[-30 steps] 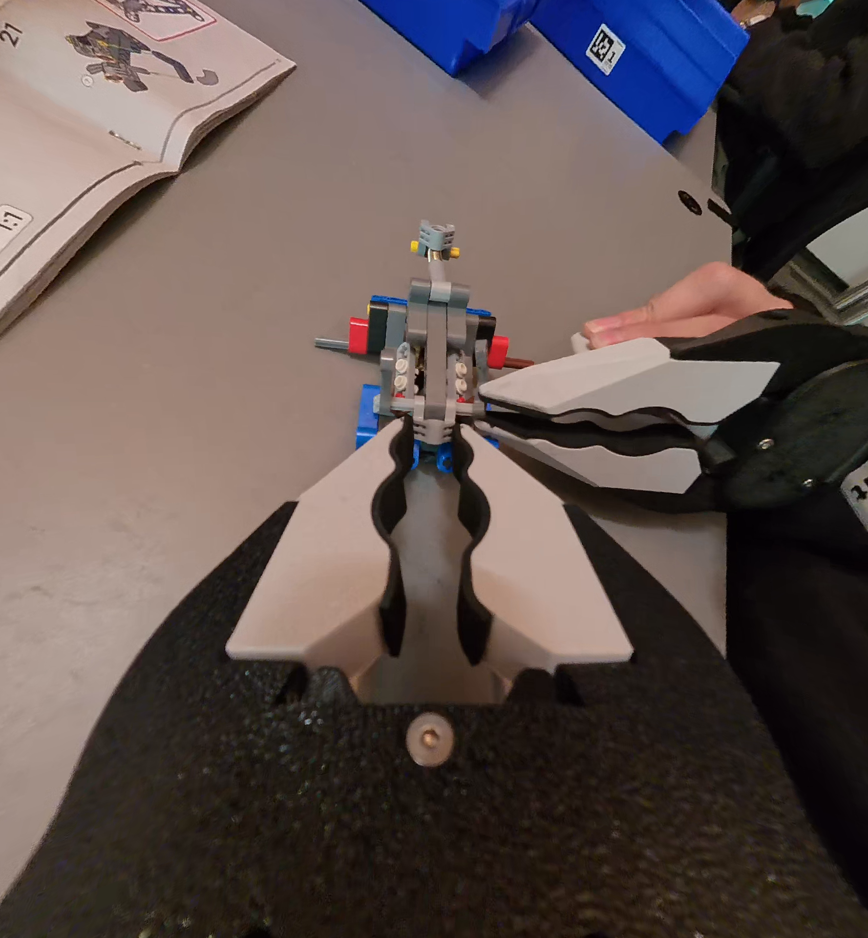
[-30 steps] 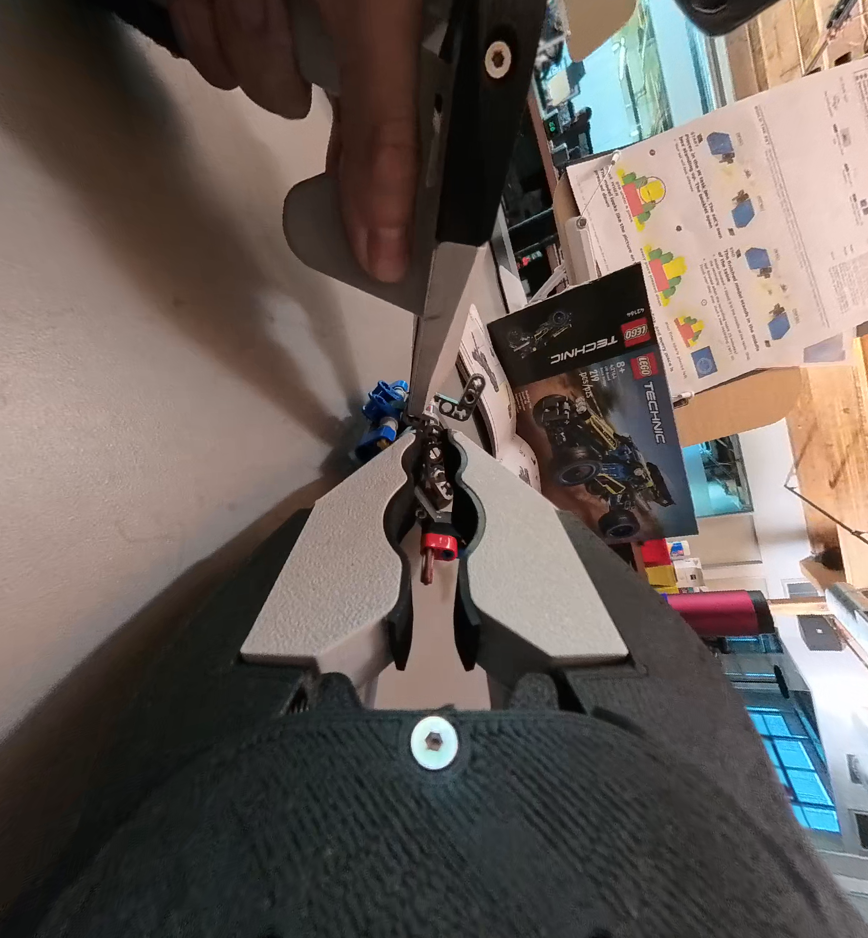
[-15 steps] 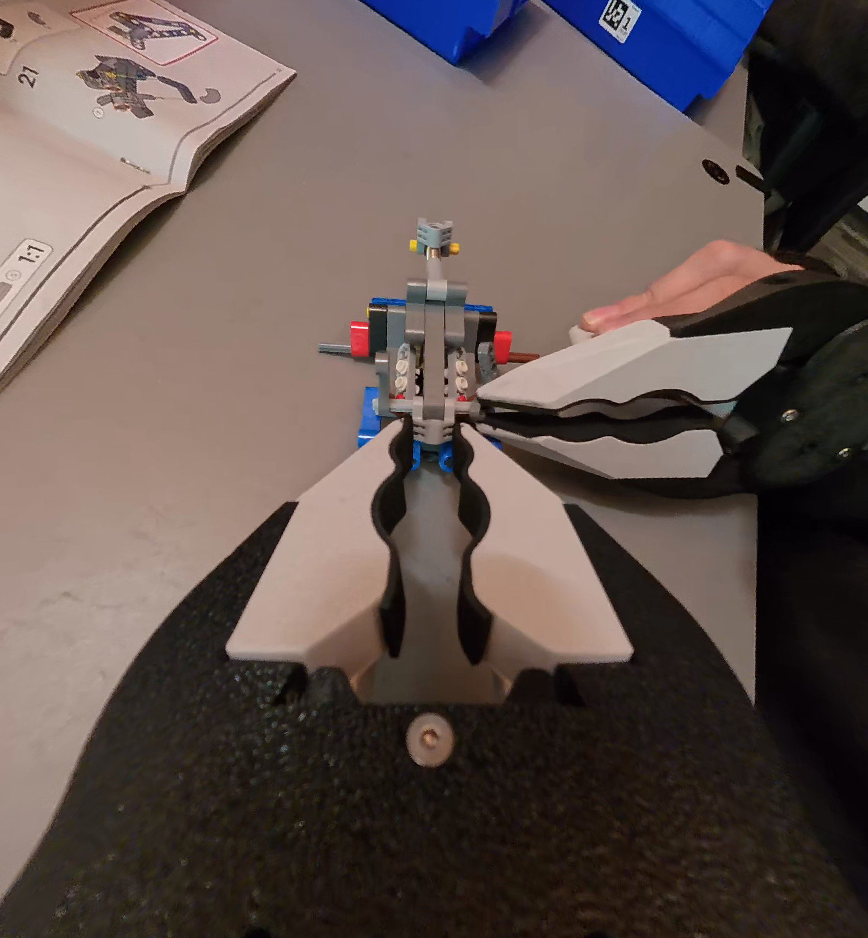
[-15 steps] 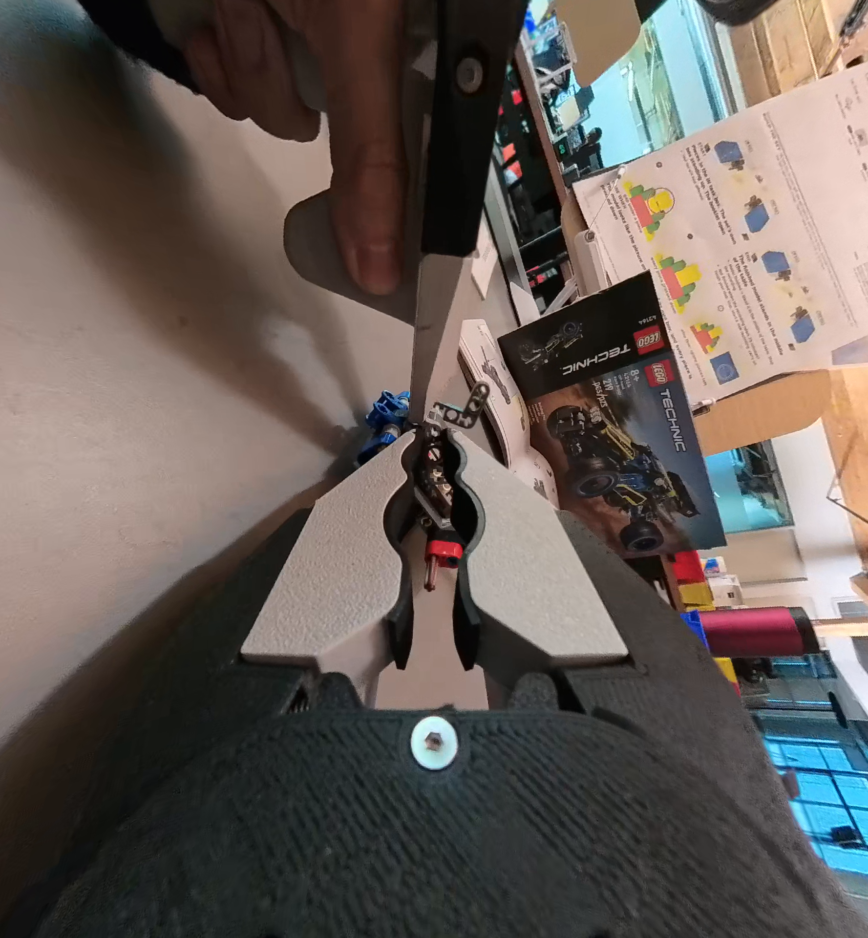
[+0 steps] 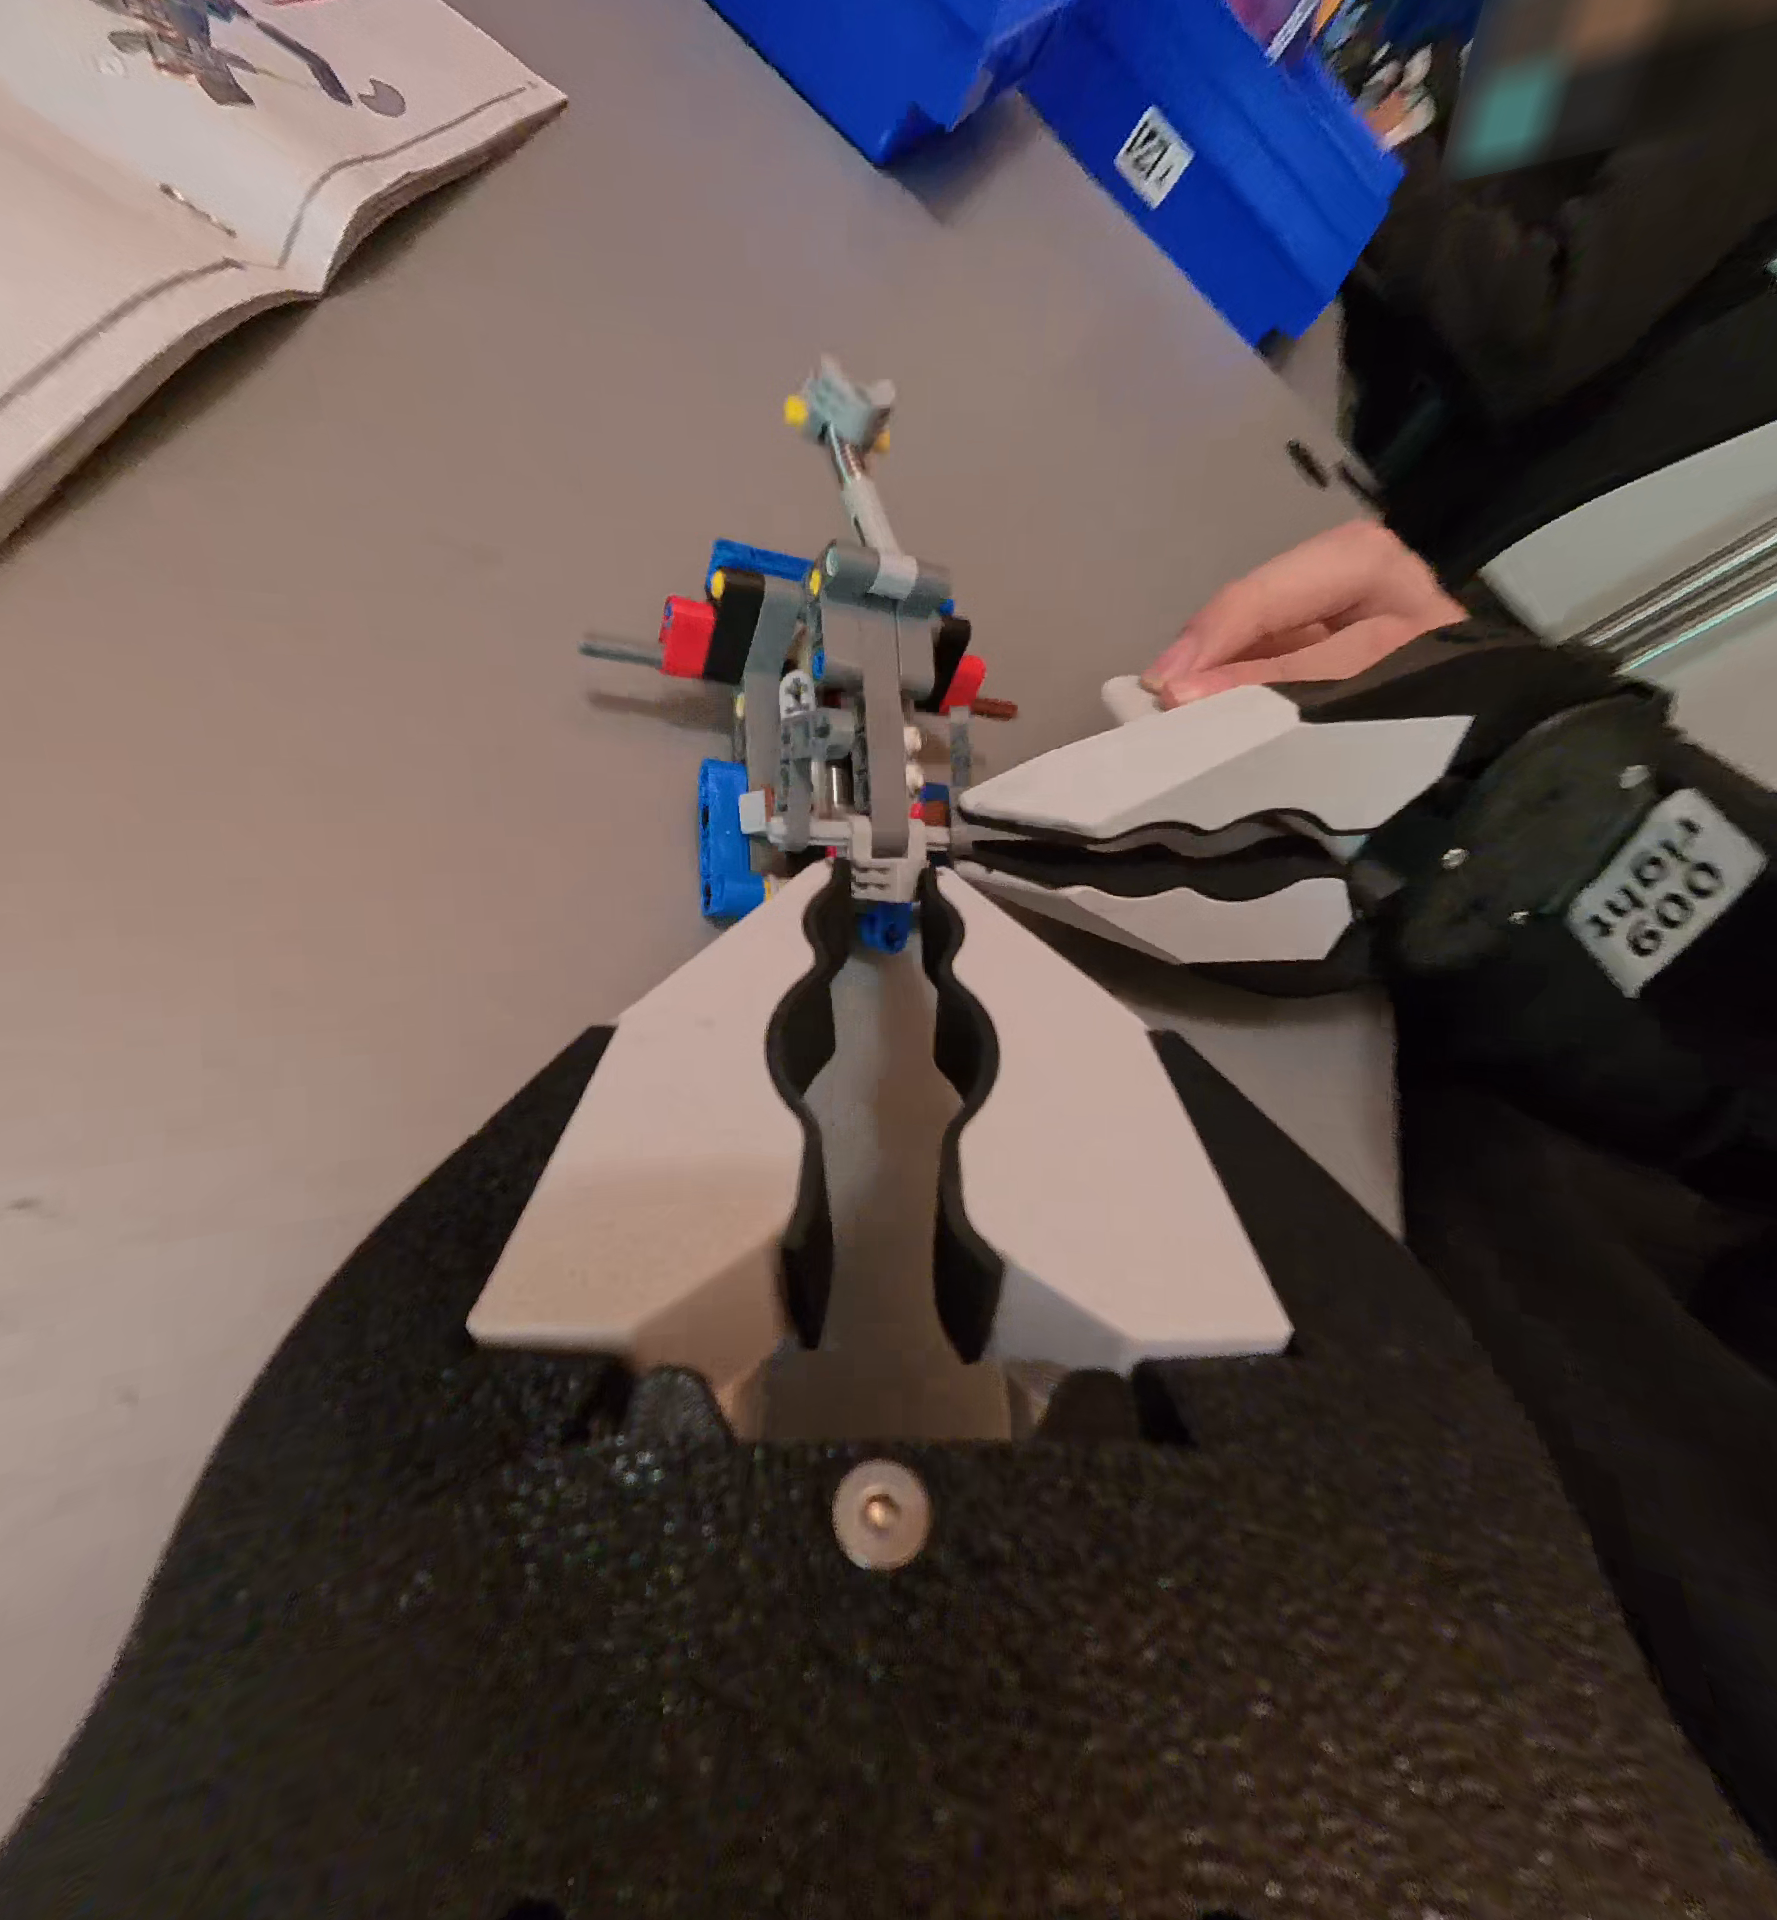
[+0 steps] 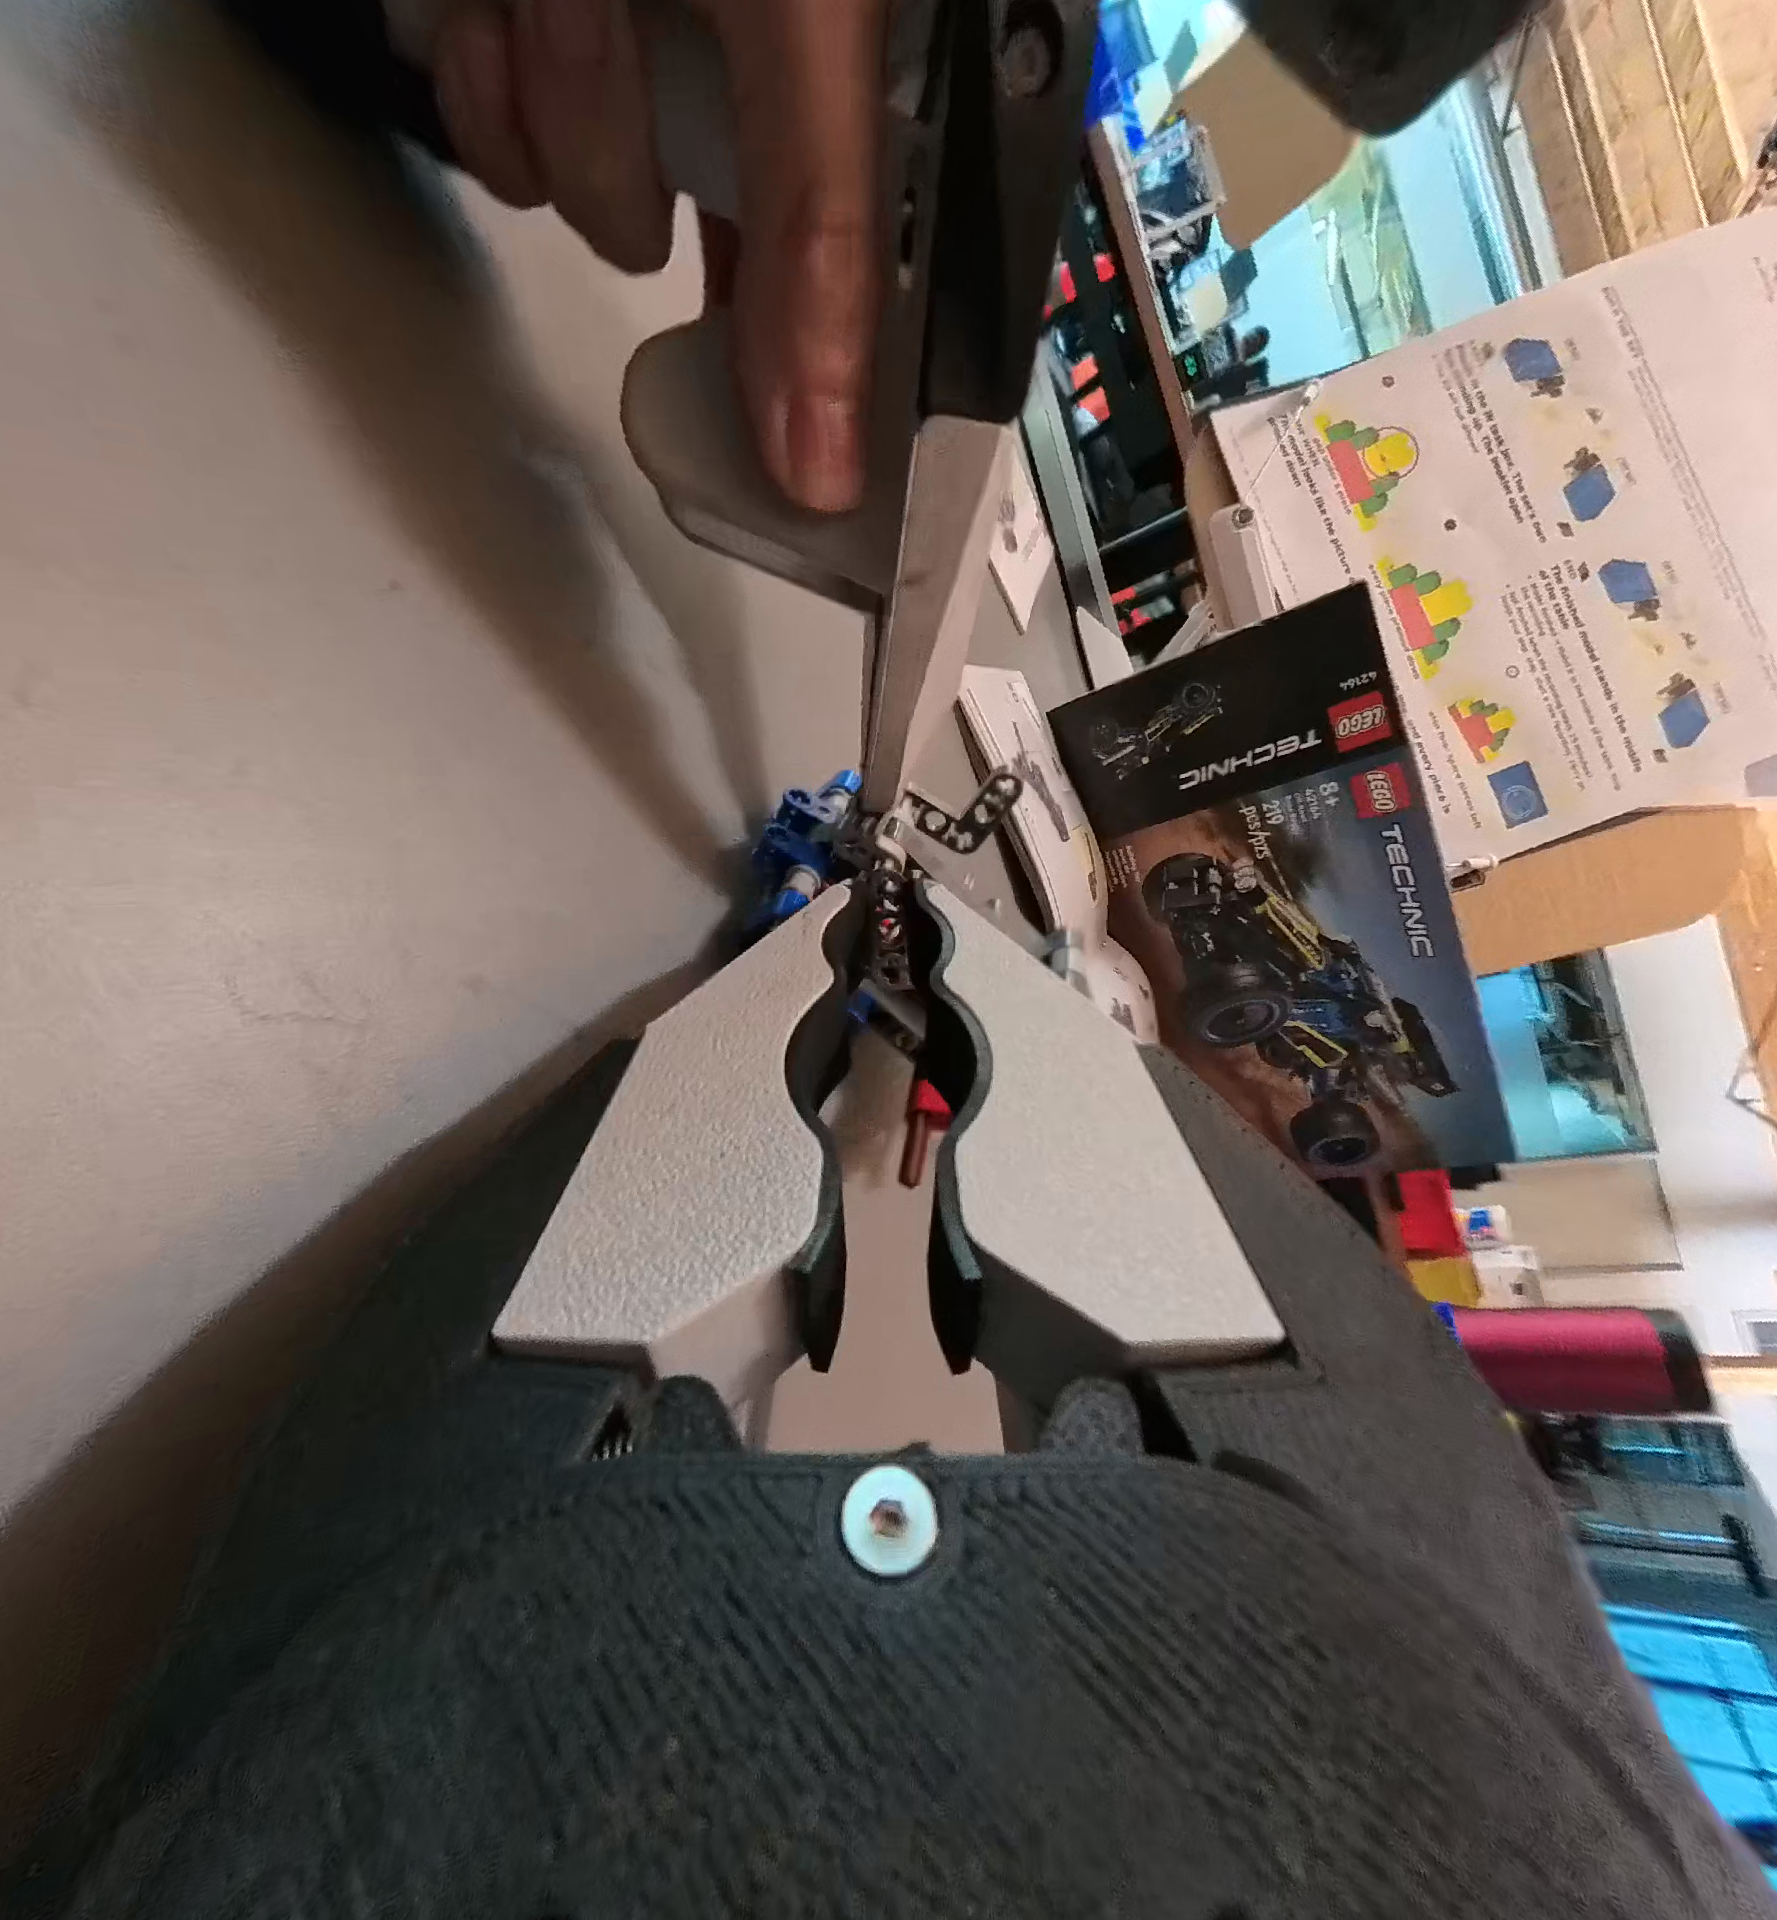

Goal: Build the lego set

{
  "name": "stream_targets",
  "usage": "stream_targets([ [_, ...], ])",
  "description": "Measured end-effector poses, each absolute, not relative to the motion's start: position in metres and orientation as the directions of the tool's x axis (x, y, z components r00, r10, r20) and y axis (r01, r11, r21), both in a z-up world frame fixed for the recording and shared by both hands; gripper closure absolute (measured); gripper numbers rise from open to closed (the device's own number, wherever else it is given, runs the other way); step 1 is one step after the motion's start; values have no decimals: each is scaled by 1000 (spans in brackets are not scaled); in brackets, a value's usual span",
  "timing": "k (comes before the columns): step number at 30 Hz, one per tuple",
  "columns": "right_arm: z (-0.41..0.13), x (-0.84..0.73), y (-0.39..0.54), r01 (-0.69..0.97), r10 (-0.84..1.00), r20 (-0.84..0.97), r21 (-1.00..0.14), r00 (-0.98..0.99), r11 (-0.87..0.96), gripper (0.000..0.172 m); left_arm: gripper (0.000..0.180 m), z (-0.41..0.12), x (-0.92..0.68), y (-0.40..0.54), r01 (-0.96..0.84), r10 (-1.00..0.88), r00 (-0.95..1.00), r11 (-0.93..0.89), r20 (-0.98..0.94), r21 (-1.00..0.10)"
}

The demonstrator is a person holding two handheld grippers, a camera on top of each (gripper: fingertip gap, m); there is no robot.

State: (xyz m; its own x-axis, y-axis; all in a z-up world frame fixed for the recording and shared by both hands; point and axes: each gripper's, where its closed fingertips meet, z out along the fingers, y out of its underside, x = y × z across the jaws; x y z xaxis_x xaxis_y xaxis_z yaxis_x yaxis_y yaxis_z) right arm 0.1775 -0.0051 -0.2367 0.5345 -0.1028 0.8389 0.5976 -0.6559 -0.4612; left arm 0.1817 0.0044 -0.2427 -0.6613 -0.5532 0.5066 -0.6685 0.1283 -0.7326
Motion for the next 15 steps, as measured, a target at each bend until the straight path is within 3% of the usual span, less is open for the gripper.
stream_targets([
  [3,-238,180,-5,610,-80,874,-397,479,-686,168,170,-244,184,4,-571,-604,-719,234,343,-787],
  [8,-234,182,-4,595,-115,863,-429,491,-680,168,159,-244,187,-3,-479,-639,-745,315,190,-819],
  [15,-228,186,-8,579,-163,863,-450,479,-680,168,163,-246,191,-2,-403,-683,-730,388,35,-829],
])
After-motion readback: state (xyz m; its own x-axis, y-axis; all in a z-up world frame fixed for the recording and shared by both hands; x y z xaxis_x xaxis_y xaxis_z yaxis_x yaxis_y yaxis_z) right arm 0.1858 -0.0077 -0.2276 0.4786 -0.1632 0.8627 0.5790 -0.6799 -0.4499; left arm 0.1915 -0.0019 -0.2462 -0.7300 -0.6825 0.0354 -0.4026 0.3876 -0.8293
